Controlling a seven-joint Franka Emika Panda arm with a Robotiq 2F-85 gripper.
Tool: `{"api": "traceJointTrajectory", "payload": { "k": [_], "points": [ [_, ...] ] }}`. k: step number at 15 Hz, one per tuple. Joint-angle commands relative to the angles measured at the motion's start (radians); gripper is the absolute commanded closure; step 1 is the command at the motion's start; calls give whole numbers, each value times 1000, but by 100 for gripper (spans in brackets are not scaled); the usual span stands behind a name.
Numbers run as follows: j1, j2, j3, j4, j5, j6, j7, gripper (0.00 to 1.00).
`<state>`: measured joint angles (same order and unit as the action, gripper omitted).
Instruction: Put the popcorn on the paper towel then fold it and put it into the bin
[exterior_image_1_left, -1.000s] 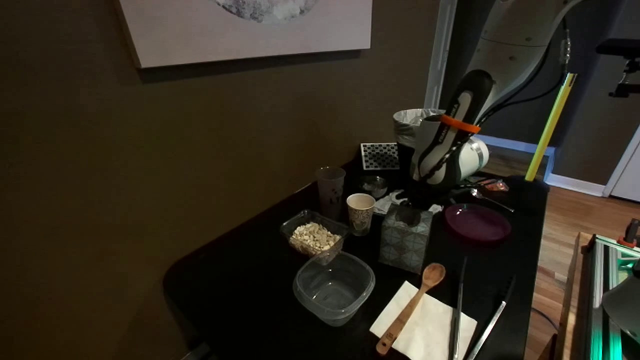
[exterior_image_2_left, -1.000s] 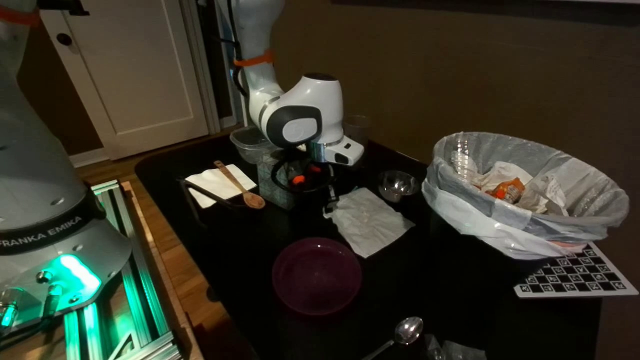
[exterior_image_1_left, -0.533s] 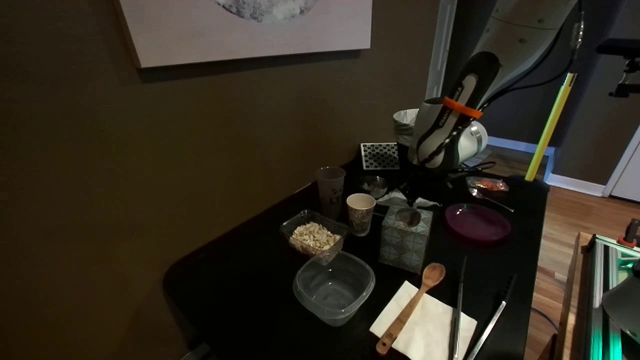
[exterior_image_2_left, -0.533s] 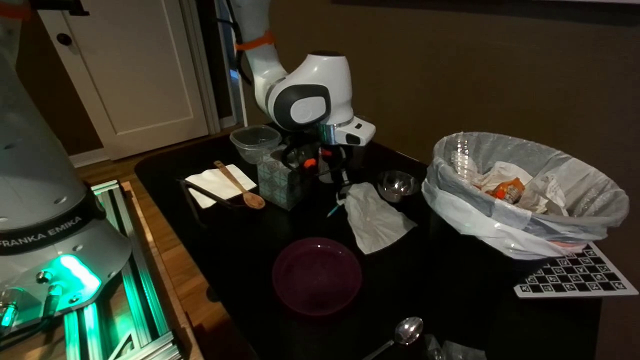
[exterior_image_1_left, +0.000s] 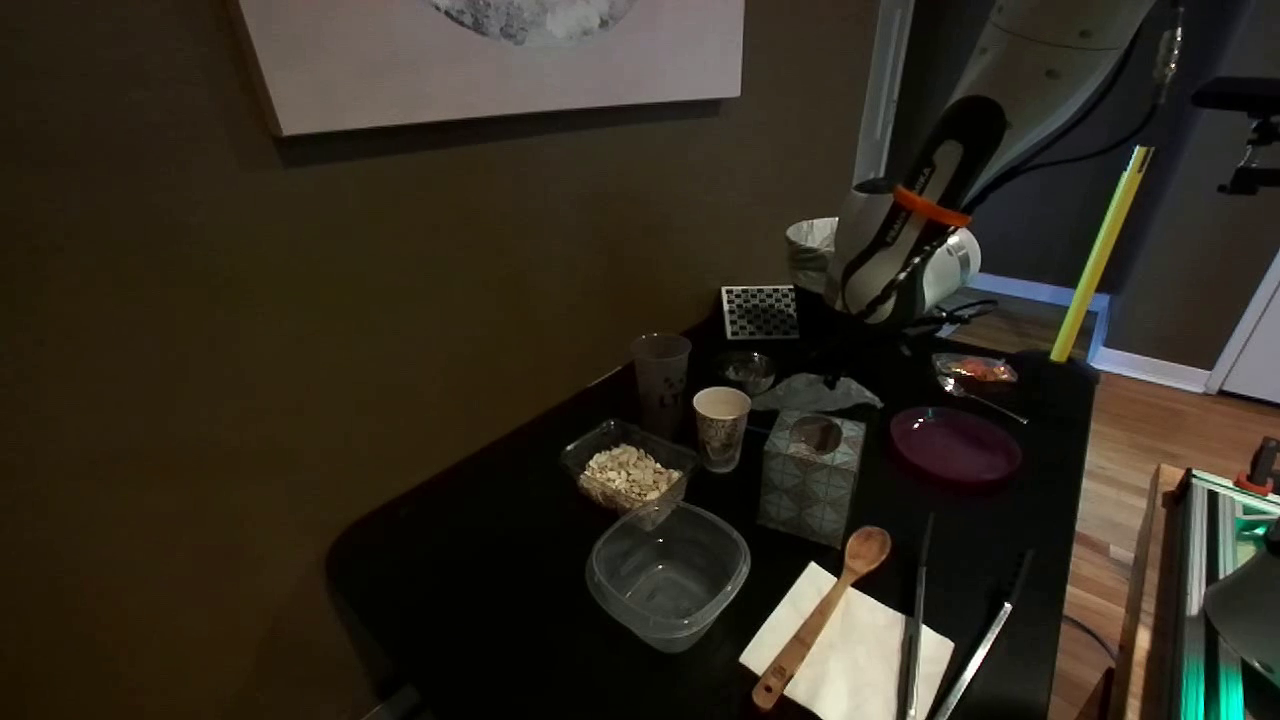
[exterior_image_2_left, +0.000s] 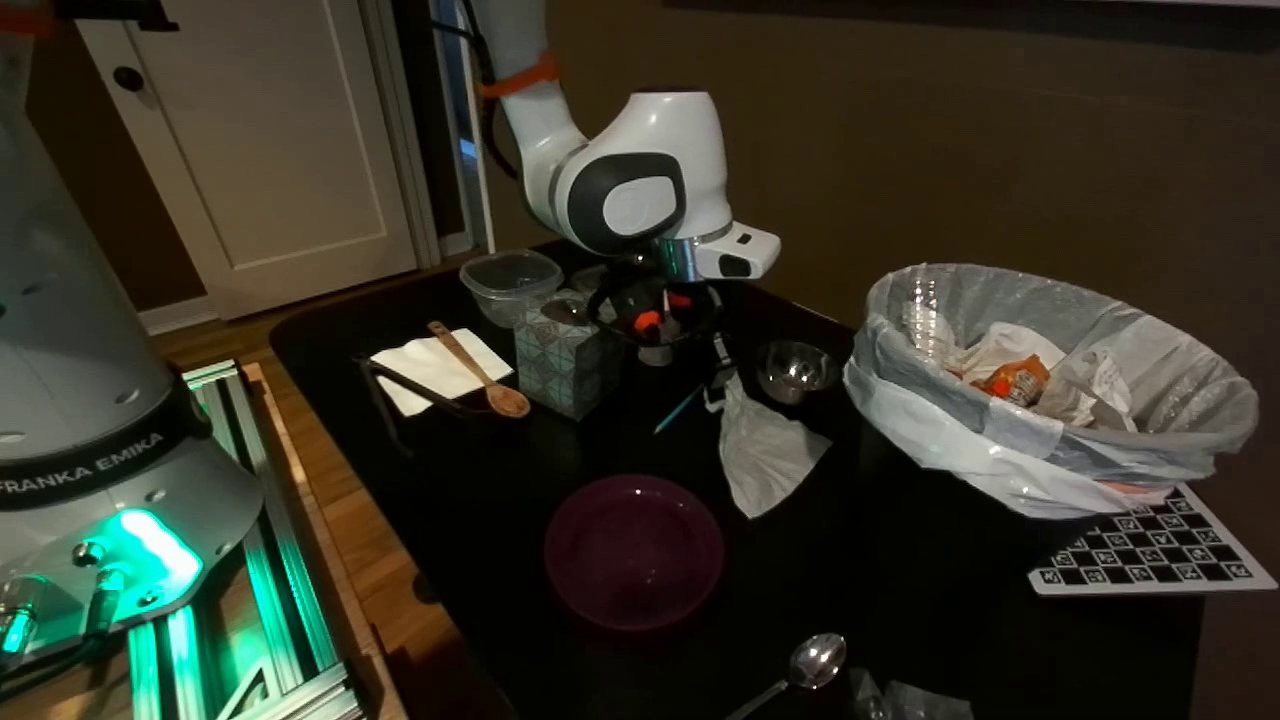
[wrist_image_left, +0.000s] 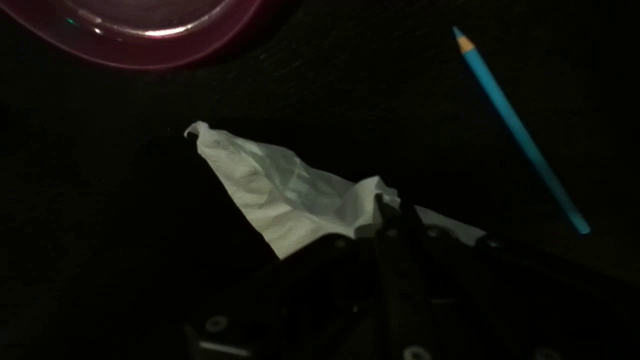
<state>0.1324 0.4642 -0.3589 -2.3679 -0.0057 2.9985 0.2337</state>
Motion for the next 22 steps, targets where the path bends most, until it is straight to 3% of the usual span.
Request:
{"api": "traceJointTrajectory", "payload": {
  "k": [1, 5, 10, 16, 17, 18, 22],
  "points": [
    [20, 57, -23, 22, -18, 46, 34, 100],
    [16, 112, -19, 43, 5, 95, 29, 100],
    [43, 190, -61, 90, 29, 161, 20, 100],
    [42, 268, -72, 151, 52, 152, 12, 84],
    [42, 278, -75, 160, 53, 151, 11, 87],
    [42, 286, -78, 168, 53, 148, 9, 83],
    [42, 310, -90, 193, 52, 144, 4, 45]
  ]
}}
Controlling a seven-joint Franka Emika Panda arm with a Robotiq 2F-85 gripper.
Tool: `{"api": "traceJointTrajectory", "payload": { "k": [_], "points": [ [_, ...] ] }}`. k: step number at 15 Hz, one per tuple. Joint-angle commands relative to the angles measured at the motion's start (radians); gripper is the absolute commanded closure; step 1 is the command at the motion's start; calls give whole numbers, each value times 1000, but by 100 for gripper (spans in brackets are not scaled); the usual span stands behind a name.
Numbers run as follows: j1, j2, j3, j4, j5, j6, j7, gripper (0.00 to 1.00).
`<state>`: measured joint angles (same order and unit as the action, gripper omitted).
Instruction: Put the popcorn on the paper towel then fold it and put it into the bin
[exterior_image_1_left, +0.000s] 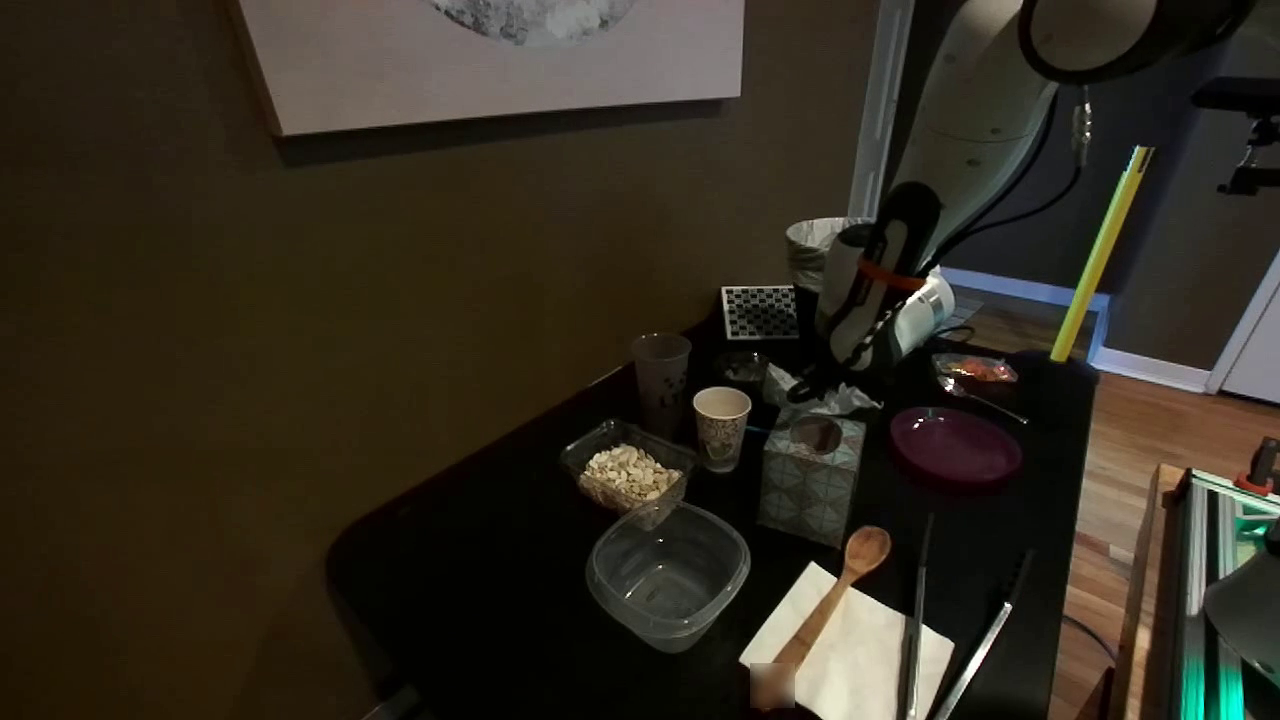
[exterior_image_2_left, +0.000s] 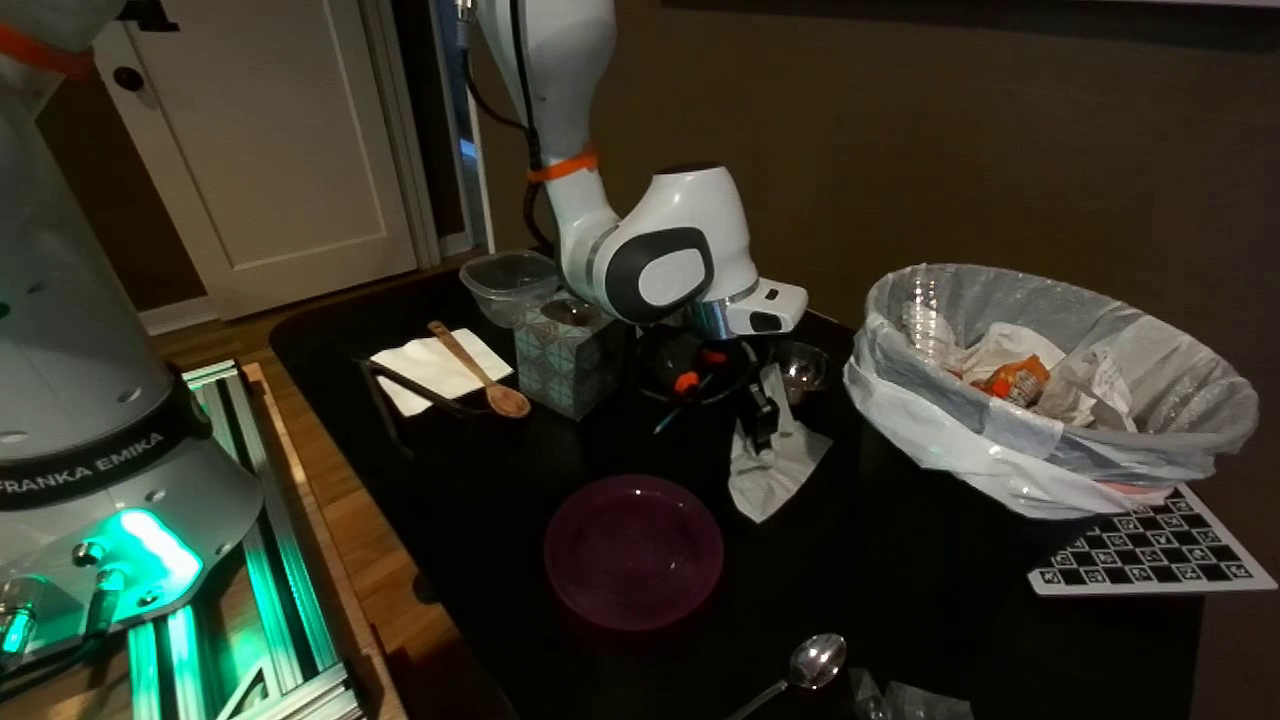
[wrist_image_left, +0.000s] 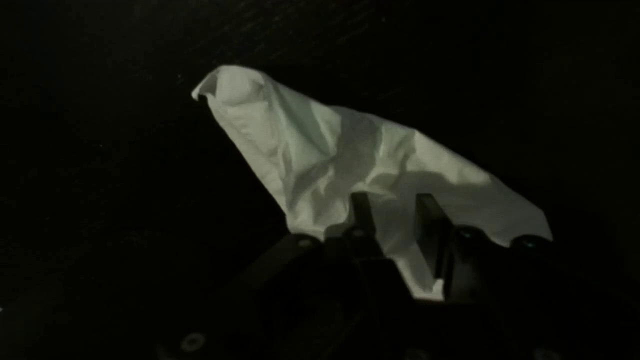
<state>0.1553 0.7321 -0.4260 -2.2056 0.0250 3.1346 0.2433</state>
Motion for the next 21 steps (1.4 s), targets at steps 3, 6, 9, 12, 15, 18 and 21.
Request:
{"api": "traceJointTrajectory", "payload": {
  "k": [3, 6, 9, 12, 15, 18, 21],
  "points": [
    [19, 54, -27, 42, 21, 6, -6, 23],
    [22, 68, -30, 49, 24, 6, -2, 2],
    [20, 85, -29, 54, 30, 10, 1, 0],
    [18, 101, -26, 55, 37, 14, 4, 0],
    [17, 113, -25, 59, 45, 16, 7, 0],
    [14, 113, -22, 62, 54, 14, 6, 27],
    [11, 113, -18, 64, 57, 13, 5, 39]
  ]
}}
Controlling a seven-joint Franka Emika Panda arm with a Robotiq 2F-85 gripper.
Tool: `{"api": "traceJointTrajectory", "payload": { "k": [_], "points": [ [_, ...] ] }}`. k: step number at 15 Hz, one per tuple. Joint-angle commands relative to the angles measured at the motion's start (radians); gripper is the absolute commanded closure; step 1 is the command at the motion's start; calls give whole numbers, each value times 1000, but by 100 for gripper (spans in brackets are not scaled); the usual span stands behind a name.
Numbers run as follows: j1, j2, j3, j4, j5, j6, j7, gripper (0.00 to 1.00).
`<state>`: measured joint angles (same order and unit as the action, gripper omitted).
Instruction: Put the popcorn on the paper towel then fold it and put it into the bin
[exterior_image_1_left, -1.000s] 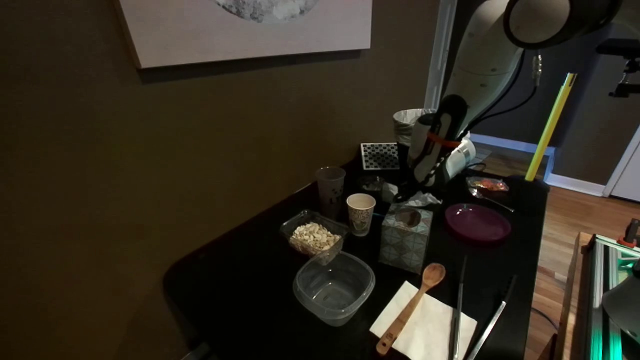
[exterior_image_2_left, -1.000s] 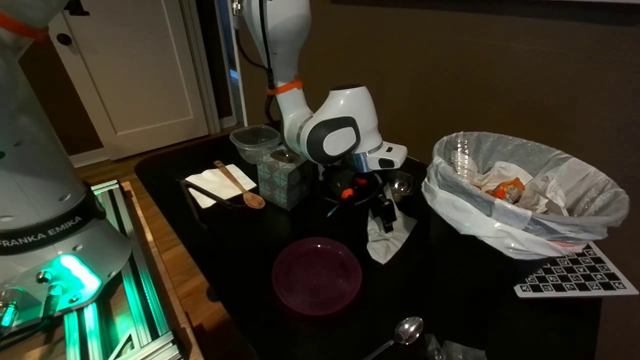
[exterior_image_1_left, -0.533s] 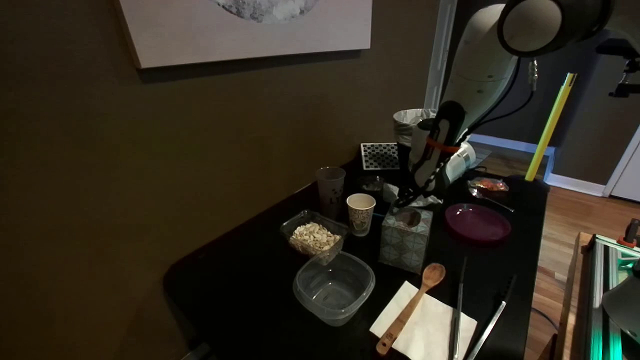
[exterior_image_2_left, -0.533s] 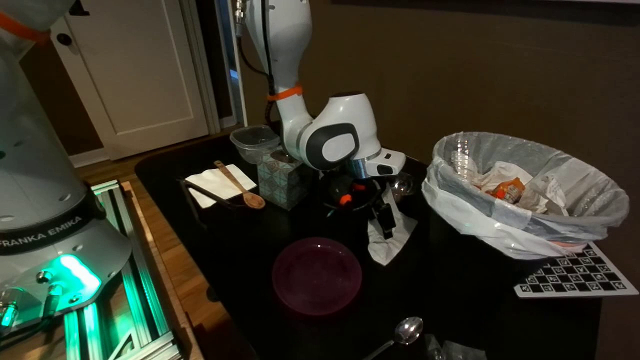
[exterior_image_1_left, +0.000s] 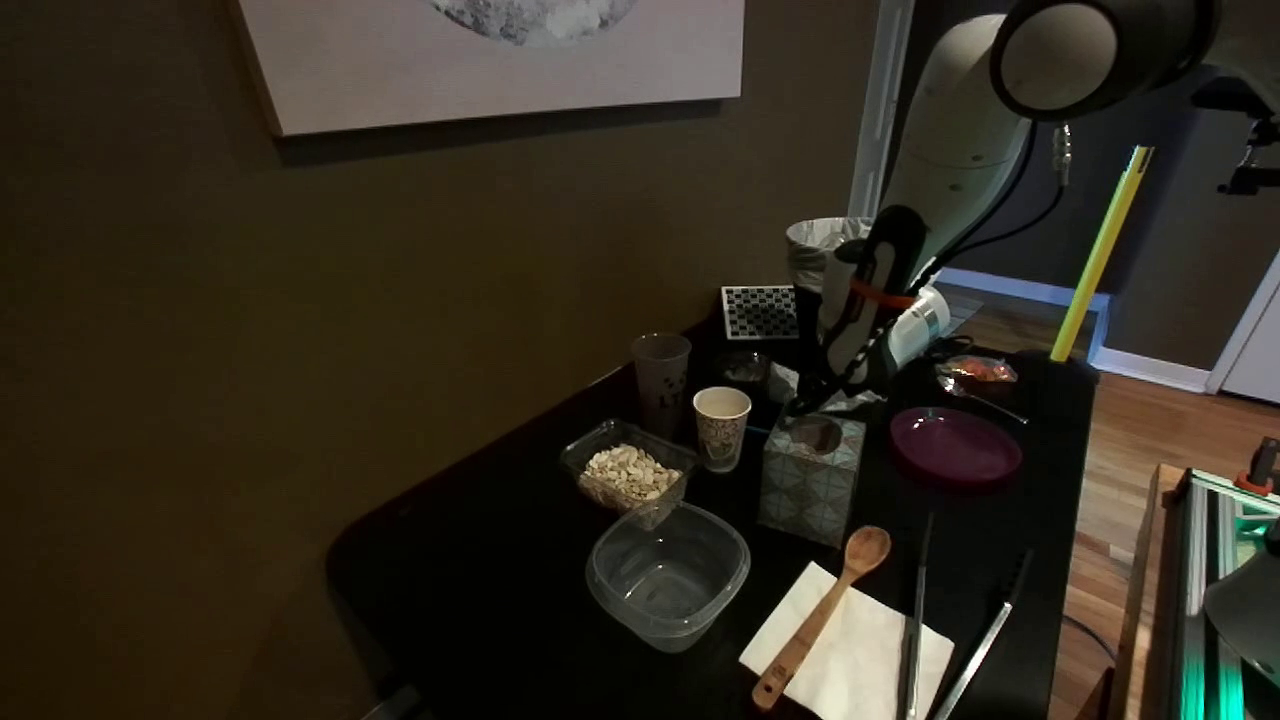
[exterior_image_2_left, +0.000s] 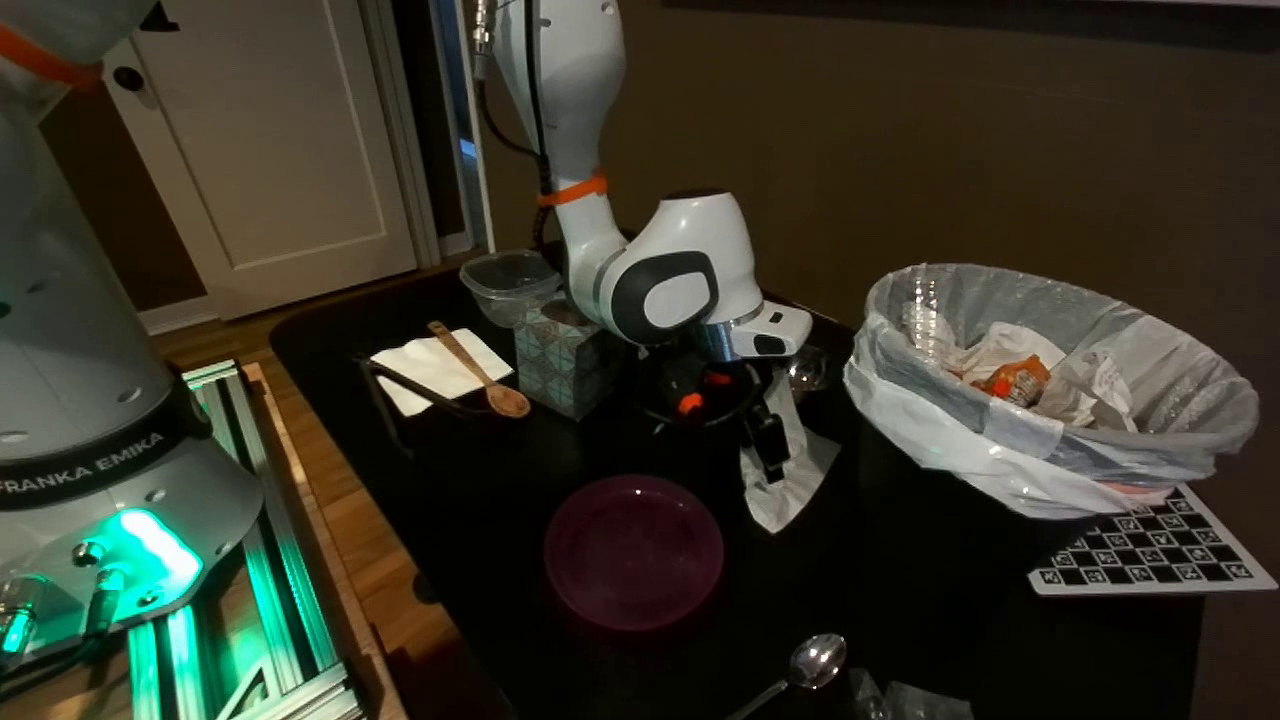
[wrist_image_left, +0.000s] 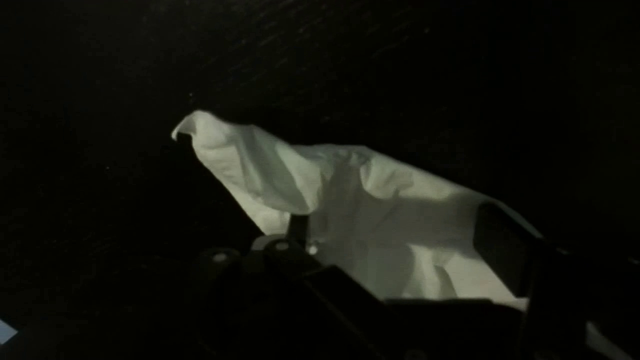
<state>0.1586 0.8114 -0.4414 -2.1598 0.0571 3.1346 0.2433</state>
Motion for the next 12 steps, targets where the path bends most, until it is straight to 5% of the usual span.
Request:
{"api": "traceJointTrajectory", "payload": {
  "k": [1, 7, 12],
  "points": [
    [7, 33, -1, 19, 26, 13, 4, 47],
    [5, 32, 3, 19, 27, 13, 3, 93],
    [38, -2, -13, -1, 27, 6, 7, 100]
  ]
}}
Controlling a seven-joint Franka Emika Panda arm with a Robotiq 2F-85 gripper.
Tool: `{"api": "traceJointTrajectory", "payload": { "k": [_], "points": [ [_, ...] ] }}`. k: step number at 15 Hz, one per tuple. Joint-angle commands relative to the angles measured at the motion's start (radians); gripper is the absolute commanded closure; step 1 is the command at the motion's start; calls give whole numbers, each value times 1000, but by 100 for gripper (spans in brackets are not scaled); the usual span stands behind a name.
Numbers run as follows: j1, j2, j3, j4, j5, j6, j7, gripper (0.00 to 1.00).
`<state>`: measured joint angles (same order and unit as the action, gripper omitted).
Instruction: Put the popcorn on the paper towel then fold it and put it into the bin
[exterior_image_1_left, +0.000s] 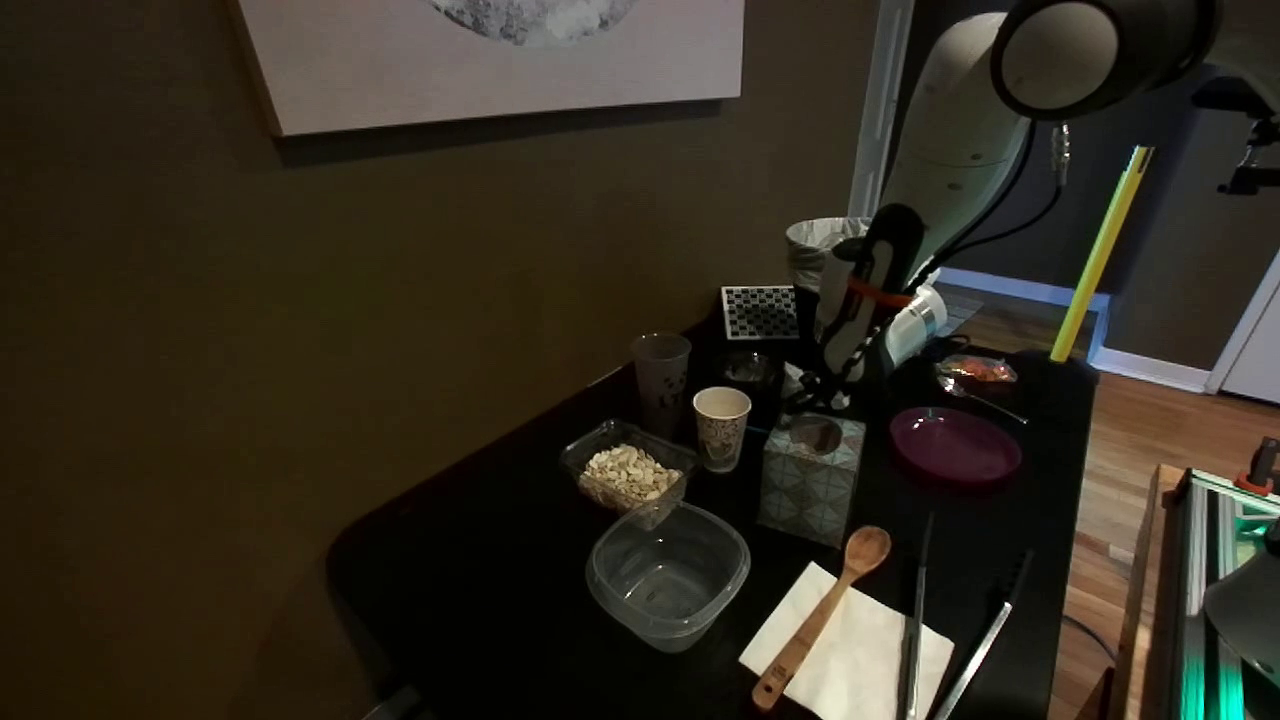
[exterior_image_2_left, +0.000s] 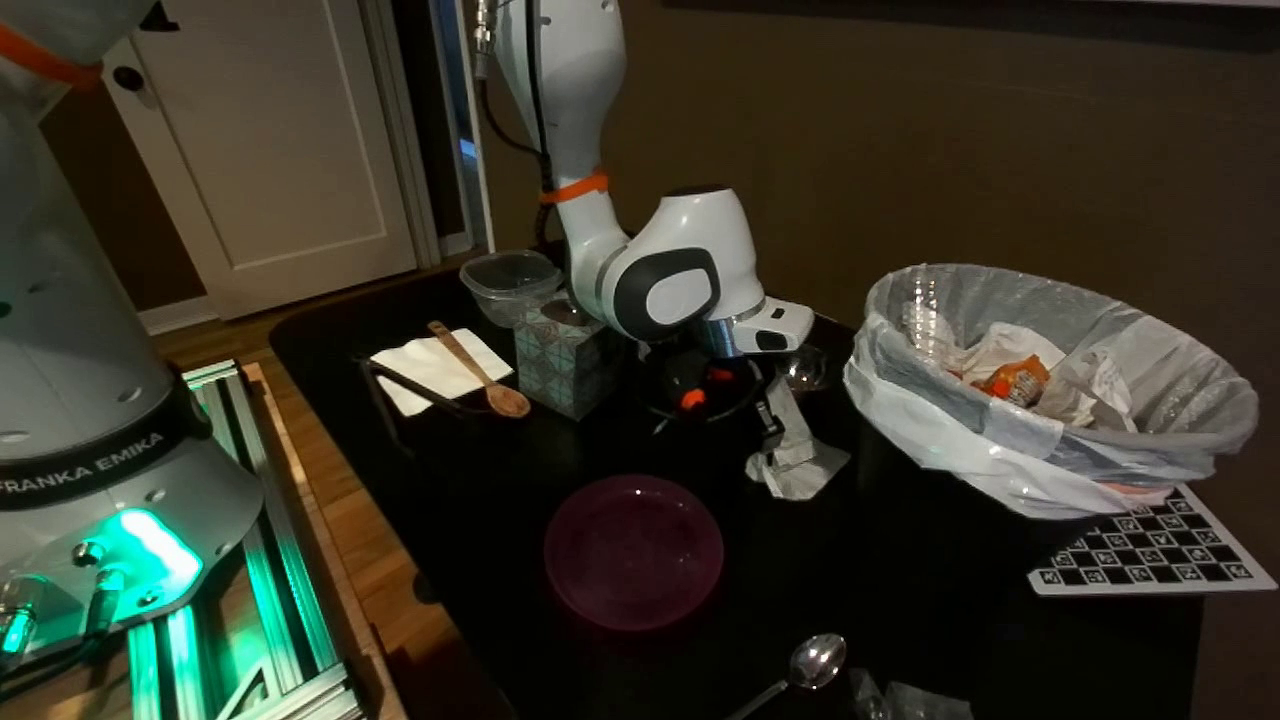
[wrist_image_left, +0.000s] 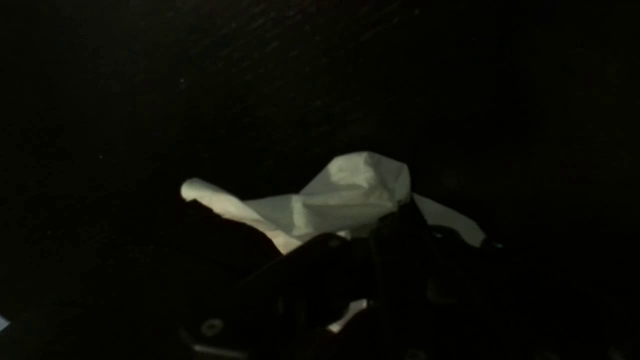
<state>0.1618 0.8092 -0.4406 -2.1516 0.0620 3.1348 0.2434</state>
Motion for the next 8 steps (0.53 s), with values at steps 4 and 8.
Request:
{"api": "traceJointTrajectory", "payload": {
  "k": [4, 8],
  "points": [
    [97, -35, -44, -32, 22, -8, 18, 99],
    [200, -118, -110, -85, 14, -57, 25, 99]
  ]
}}
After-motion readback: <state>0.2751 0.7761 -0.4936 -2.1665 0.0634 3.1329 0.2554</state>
